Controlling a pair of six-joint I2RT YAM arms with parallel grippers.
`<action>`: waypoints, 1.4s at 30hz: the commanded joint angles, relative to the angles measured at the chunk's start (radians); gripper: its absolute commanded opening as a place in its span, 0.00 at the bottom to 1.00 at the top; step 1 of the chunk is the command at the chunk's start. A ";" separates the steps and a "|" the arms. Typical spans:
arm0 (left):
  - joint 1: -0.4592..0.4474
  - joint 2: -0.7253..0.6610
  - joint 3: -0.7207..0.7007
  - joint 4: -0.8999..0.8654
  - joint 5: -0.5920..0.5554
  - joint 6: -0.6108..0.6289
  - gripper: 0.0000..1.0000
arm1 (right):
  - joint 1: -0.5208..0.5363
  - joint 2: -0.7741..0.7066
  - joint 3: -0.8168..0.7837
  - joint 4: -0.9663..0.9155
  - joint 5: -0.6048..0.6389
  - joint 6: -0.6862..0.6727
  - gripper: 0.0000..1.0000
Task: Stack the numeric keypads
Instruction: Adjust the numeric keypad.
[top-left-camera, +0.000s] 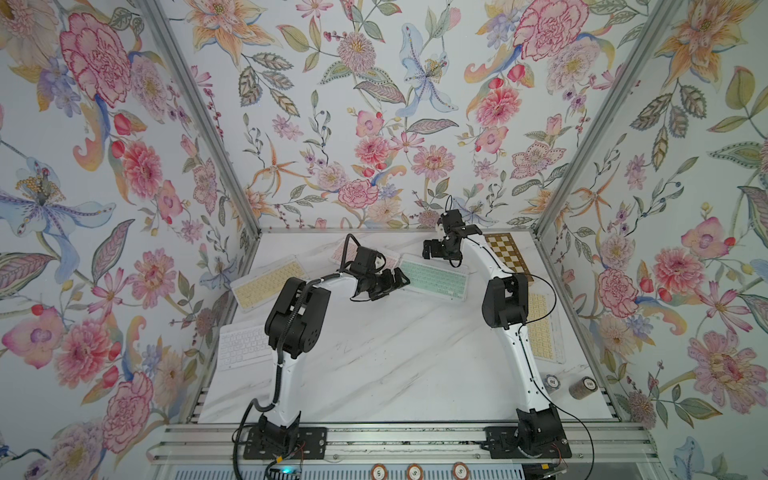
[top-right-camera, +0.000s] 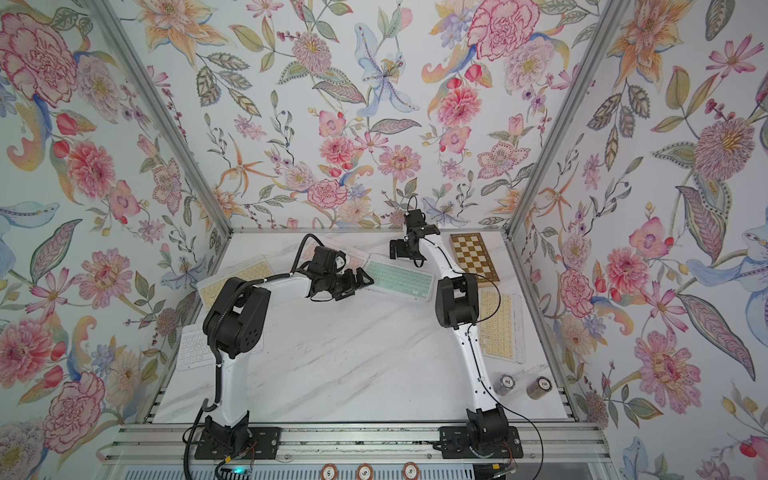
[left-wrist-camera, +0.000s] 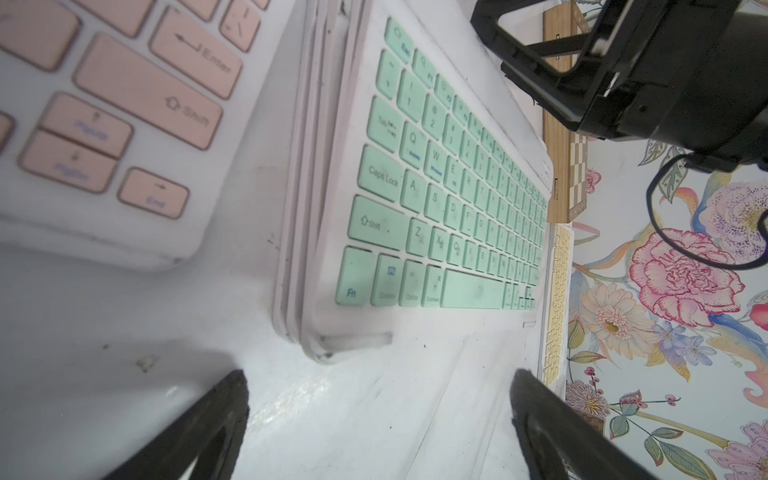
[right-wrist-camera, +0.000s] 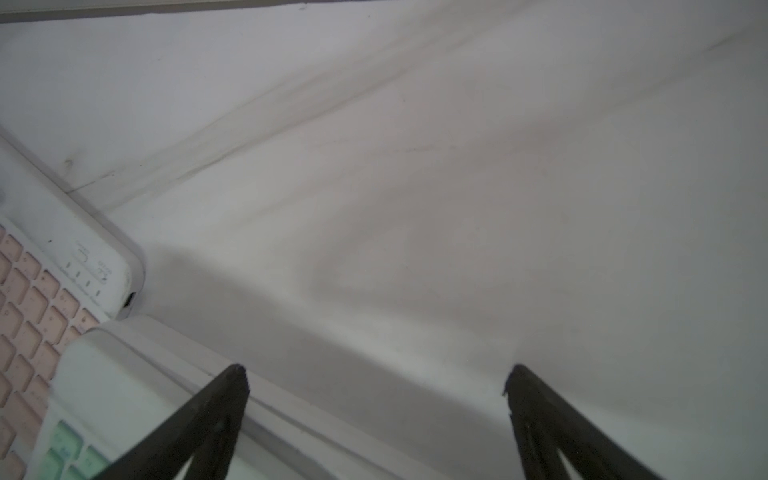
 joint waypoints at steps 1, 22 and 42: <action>-0.006 -0.038 -0.020 -0.016 0.007 -0.008 0.99 | 0.006 0.010 0.016 -0.020 -0.017 -0.016 0.99; -0.012 -0.048 -0.036 -0.015 0.007 -0.010 0.99 | 0.028 0.014 0.019 -0.018 -0.026 -0.040 0.99; -0.019 -0.164 -0.119 0.016 -0.001 -0.015 0.99 | -0.049 -0.385 -0.341 0.035 -0.104 0.107 0.99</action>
